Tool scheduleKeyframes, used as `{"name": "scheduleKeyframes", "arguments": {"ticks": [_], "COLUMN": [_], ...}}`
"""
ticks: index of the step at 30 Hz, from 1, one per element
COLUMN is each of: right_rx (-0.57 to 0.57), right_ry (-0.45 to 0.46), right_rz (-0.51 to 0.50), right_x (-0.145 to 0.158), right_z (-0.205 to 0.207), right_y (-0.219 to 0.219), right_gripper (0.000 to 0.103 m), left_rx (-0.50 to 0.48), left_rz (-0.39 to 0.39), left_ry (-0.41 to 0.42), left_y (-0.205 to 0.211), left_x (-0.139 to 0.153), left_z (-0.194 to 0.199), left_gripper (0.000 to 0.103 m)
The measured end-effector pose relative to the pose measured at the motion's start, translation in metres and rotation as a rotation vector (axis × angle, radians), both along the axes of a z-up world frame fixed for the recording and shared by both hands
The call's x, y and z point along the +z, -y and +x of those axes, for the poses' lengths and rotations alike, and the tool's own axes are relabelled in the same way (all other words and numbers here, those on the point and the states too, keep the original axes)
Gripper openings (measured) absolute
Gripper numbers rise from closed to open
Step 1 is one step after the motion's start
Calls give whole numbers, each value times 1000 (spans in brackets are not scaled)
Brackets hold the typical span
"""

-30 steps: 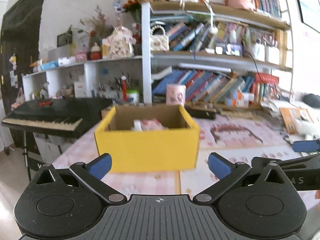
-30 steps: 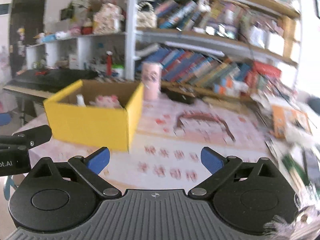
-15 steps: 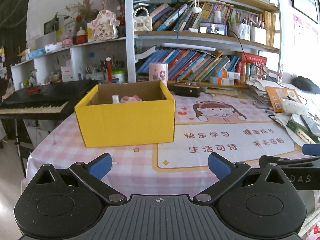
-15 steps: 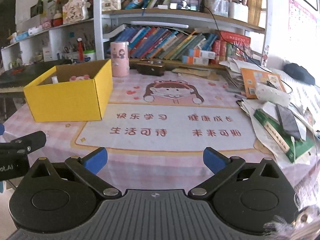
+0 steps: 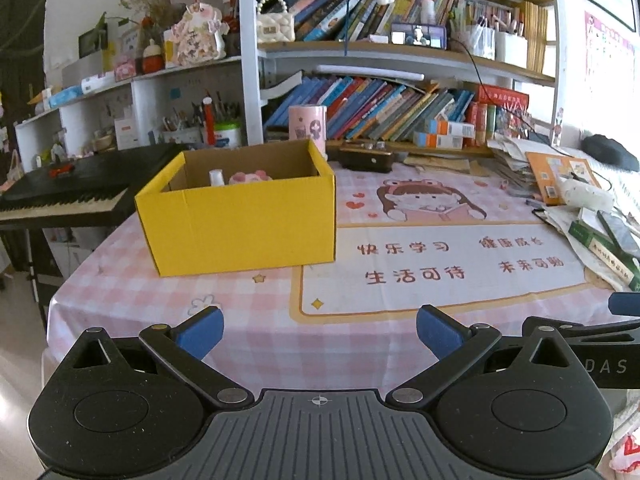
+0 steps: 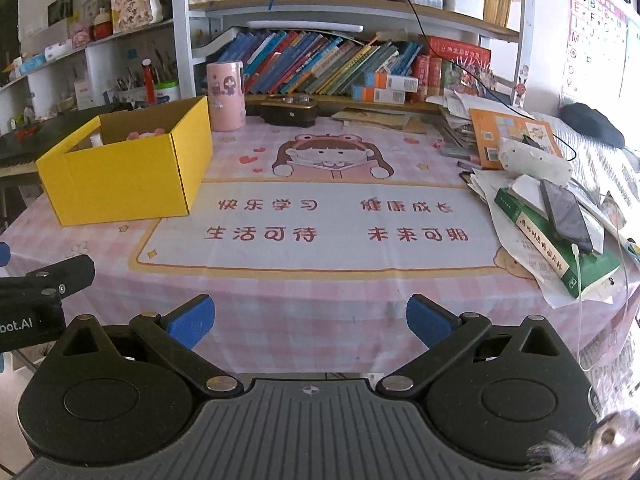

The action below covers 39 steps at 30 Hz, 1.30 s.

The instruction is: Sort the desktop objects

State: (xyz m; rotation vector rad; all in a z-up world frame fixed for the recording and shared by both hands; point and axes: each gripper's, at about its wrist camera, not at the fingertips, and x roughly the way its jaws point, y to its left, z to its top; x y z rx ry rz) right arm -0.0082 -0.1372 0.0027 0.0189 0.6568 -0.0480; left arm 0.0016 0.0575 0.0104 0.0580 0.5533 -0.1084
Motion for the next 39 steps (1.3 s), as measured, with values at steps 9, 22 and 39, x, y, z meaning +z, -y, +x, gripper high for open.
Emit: {"name": "scheduleKeyframes", "arguments": {"ticks": [9, 22, 39], "right_rx": [0, 9, 13], "right_ry": [-13, -15, -26], "right_rz": [10, 11, 15], "right_x": [-2, -3, -6], "right_z": [4, 5, 0], "right_y": [2, 1, 0], "right_gripper": [103, 103, 103], "left_rx": [1, 3, -3], "left_rz": [-5, -16, -26], "left_ry": [-24, -30, -55], "left_y": [0, 0, 2], "left_x": [-1, -2, -5], "left_z": [4, 4, 0], "left_gripper": [103, 103, 103]}}
